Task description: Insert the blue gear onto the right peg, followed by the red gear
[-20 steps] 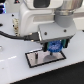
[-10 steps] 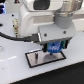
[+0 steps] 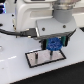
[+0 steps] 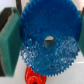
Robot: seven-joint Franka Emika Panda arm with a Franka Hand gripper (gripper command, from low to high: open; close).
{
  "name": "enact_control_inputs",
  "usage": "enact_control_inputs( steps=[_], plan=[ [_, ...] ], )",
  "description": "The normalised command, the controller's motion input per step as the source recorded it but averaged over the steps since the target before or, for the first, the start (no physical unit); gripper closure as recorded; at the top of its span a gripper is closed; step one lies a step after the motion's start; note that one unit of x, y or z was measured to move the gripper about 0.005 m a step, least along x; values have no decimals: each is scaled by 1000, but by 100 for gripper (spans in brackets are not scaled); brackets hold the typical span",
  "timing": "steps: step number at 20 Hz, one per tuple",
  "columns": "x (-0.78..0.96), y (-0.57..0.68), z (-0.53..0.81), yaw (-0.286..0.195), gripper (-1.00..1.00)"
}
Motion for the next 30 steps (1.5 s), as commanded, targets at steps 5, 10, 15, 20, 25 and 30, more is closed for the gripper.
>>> enact_control_inputs(
  steps=[5,10,15,20,25,30],
  plan=[
    [151,-2,-133,0,100],
    [145,3,-181,0,100],
    [180,12,28,0,100],
    [467,70,414,0,100],
    [195,34,129,0,100],
    [139,-5,-130,0,100]
  ],
)
